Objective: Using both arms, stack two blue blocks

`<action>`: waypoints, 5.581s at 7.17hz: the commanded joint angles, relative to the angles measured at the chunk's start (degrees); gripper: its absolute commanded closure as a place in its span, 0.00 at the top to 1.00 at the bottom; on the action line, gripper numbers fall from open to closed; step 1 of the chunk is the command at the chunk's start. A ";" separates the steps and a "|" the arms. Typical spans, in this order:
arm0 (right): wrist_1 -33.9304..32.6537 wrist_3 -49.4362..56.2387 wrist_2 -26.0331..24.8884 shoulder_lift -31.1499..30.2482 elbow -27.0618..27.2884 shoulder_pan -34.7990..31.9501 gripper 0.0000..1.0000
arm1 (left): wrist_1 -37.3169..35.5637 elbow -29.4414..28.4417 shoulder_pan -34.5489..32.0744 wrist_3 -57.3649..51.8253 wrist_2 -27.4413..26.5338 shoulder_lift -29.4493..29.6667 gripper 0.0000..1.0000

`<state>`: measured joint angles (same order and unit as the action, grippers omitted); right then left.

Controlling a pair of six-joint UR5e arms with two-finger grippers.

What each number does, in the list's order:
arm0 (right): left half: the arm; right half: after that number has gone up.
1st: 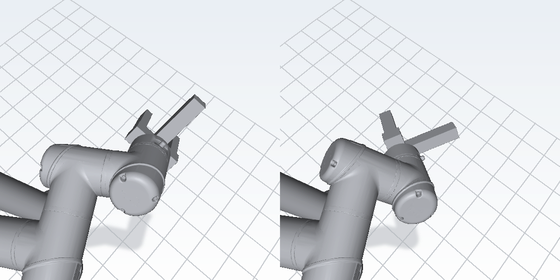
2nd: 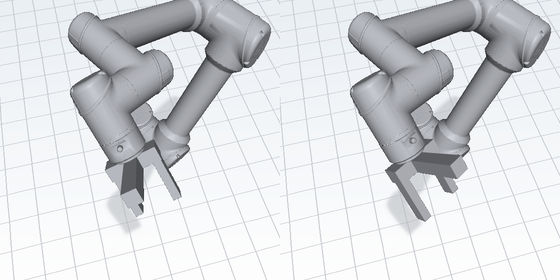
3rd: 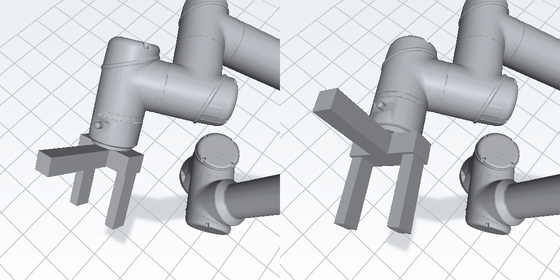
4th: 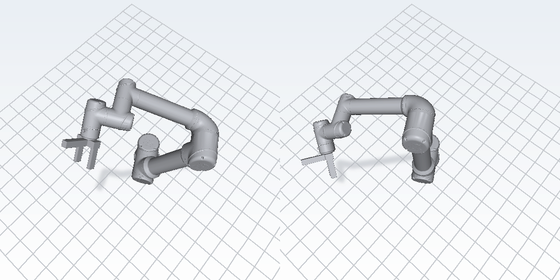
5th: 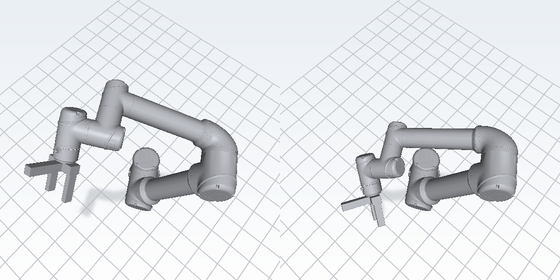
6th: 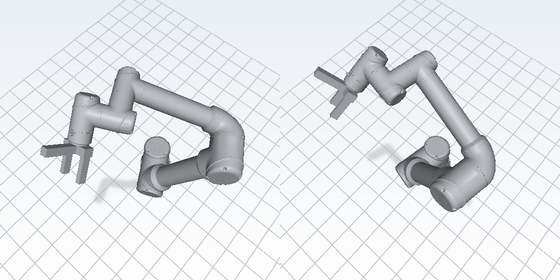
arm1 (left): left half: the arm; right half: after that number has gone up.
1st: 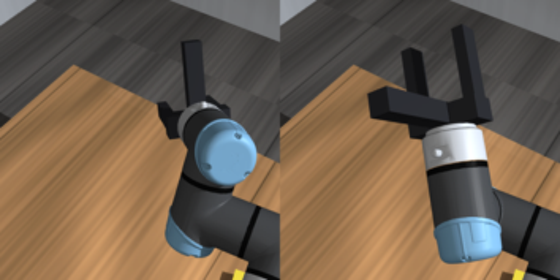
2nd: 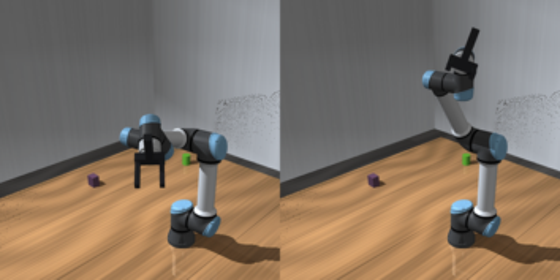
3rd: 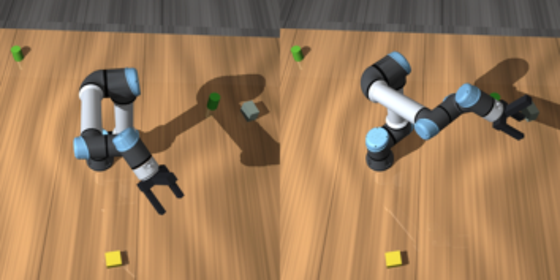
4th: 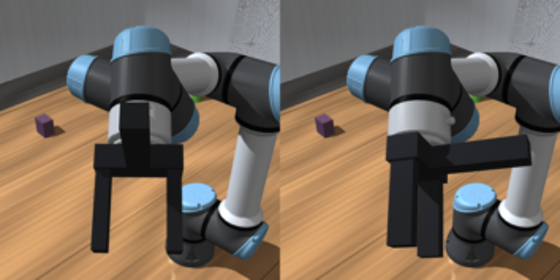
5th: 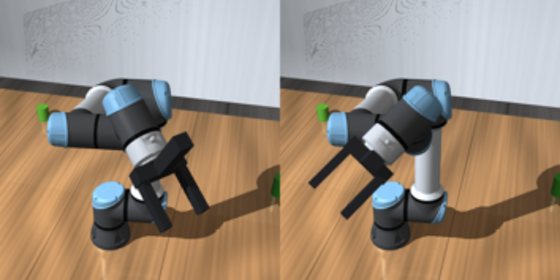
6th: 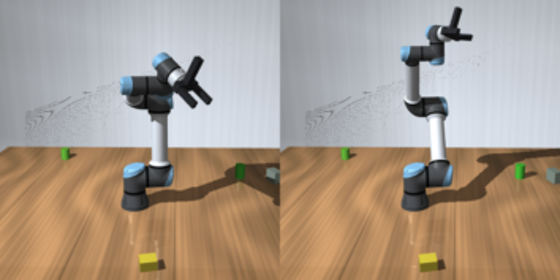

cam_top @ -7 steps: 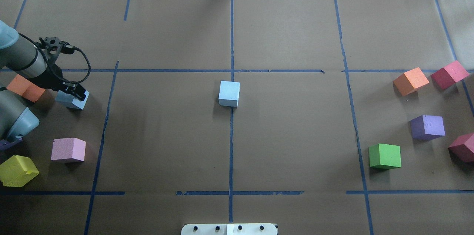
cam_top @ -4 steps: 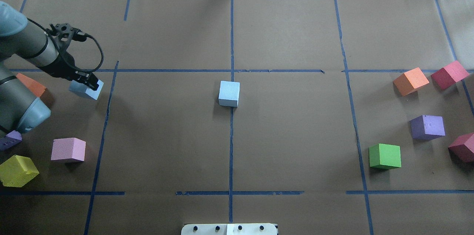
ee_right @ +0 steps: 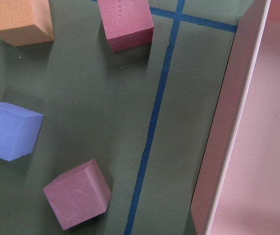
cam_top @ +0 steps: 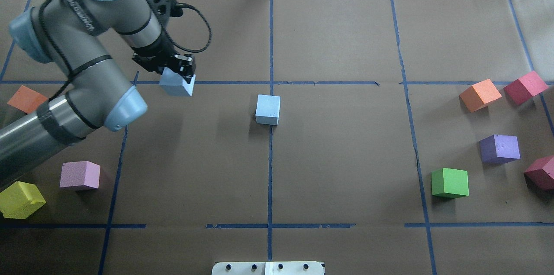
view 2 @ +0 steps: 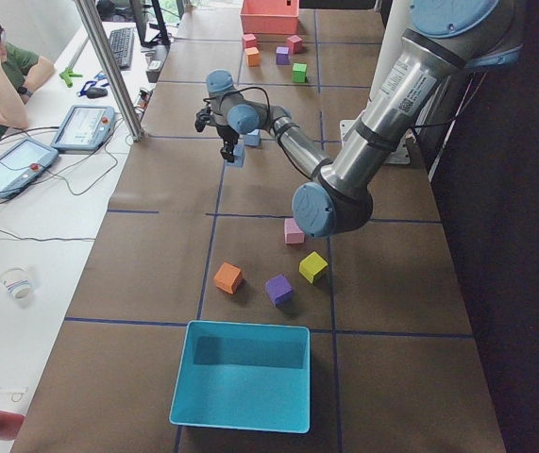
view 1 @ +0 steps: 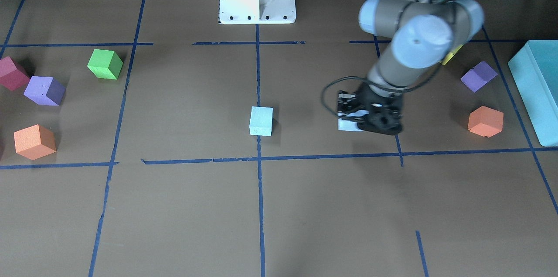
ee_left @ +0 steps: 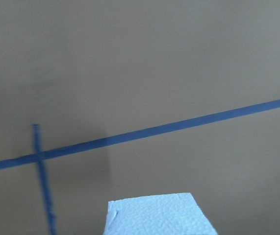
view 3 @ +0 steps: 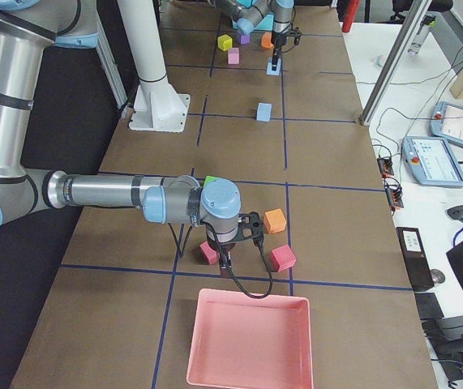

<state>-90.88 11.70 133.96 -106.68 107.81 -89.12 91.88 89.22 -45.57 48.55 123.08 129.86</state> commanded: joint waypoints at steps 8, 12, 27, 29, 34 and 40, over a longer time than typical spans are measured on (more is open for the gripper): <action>0.00 0.08 0.07 0.16 -0.05 0.00 1.00 | 0.32 -13.89 11.64 6.04 -9.88 17.00 0.32; 0.00 0.08 0.07 0.16 -0.05 0.00 1.00 | 0.23 -14.07 11.47 6.03 -9.88 16.65 0.37; -0.09 -3.26 -0.10 0.60 -0.67 0.18 1.00 | -3.81 13.18 -28.61 -48.08 13.48 -31.90 1.00; -0.09 -3.26 0.07 0.60 -0.67 0.18 1.00 | -3.38 11.86 -38.85 -60.10 13.41 -41.82 1.00; -0.09 -3.17 0.25 0.60 -1.02 0.18 1.00 | -2.23 6.49 -43.63 -60.76 12.72 -49.09 1.00; -0.09 -3.17 0.42 0.60 -1.11 0.26 1.00 | -2.23 6.75 -43.55 -60.94 6.04 -48.56 1.00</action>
<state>-90.96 8.52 134.32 -106.09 106.73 -88.86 89.65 95.78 -89.18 -12.43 130.87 81.16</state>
